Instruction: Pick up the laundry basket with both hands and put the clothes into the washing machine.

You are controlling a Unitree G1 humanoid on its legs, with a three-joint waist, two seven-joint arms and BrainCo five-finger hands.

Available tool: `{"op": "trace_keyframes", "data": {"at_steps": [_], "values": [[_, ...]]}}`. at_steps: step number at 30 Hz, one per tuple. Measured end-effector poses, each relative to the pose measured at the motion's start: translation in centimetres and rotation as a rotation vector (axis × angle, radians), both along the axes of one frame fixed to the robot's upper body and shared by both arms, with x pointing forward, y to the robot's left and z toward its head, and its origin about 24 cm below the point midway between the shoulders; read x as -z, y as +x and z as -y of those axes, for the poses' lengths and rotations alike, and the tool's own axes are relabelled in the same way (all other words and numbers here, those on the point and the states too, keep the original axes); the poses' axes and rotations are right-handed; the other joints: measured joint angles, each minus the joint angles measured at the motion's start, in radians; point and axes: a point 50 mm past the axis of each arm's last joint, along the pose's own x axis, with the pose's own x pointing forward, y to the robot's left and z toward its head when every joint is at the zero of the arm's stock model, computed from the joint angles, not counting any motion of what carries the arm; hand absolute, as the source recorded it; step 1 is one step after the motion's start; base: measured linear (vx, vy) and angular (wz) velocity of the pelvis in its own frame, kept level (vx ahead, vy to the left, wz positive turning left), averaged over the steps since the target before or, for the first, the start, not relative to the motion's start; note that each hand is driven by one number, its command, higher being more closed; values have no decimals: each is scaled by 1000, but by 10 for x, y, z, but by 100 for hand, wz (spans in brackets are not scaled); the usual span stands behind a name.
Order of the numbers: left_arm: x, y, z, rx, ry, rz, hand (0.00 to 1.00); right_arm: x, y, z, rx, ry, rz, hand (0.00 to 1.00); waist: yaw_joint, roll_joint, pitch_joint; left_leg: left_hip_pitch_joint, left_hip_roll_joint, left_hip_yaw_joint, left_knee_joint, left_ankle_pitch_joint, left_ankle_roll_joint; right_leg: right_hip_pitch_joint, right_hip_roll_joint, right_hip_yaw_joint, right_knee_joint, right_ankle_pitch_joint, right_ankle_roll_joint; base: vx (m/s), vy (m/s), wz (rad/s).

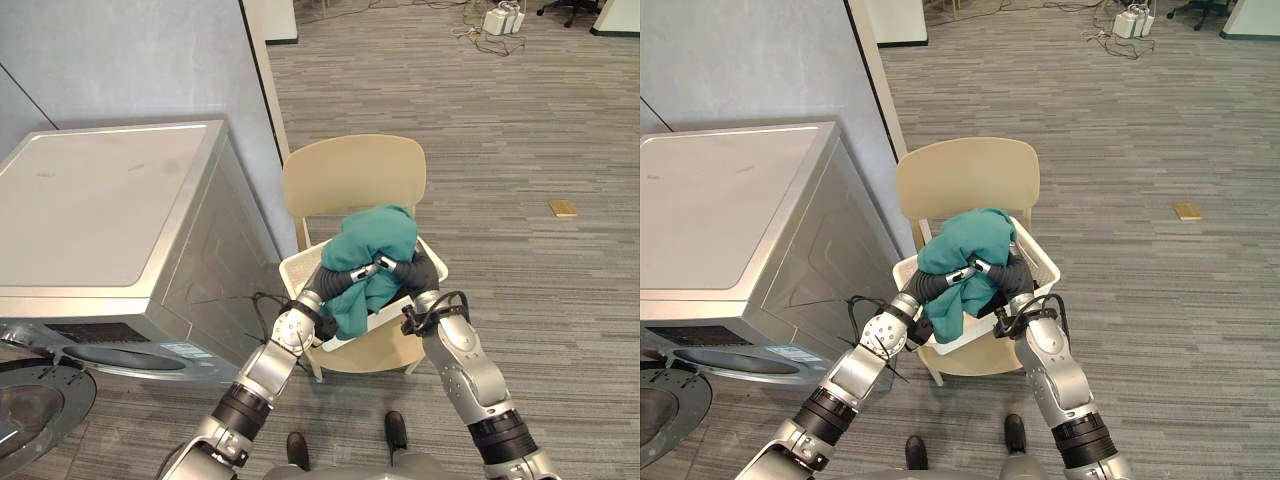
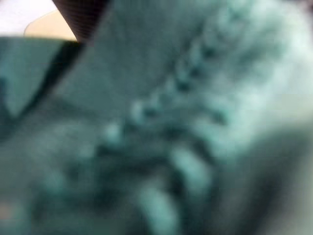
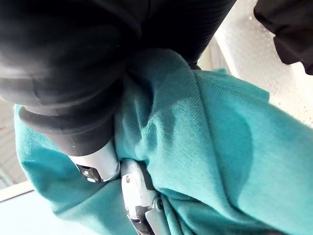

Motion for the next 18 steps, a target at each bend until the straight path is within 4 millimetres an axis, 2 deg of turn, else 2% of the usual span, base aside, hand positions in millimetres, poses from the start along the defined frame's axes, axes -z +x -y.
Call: {"op": "trace_keyframes", "data": {"at_steps": [2, 8, 13, 15, 18], "values": [[-2, 1, -3, -9, -4, 11, 100, -1, 0, -1, -4, 21, -1, 0, 1, 0, 0, 1, -1, 13, 0, 0, 0, -1, 6, 2, 0, -4, 5, 0, 0, -2], [-8, 11, -32, -156, -42, 19, 100, -5, -3, -14, -70, 74, 16, 0, -1, 0, 0, 4, 3, 17, 0, 0, 0, -1, 16, 5, 0, -4, 5, -3, 1, -3], [-18, 11, -46, -218, -96, 51, 100, -13, -5, -19, -85, 121, 57, 0, -1, 0, 0, 7, 2, 18, 0, 1, 0, 3, 14, 5, 0, -4, 4, 0, 0, 0], [-17, 8, -52, -254, -134, 43, 100, -13, -5, -16, -77, 130, 61, 0, 0, 0, 0, 10, 2, 18, 0, 1, 1, 6, 14, 5, 1, -4, 5, 0, 0, 0], [-10, 5, -60, -304, -189, 7, 100, -12, -3, 2, 1, 138, 62, 0, 0, 0, 0, 16, 2, 18, 0, 0, -1, 12, 14, 5, 1, -4, 5, 0, 0, 0]]}}
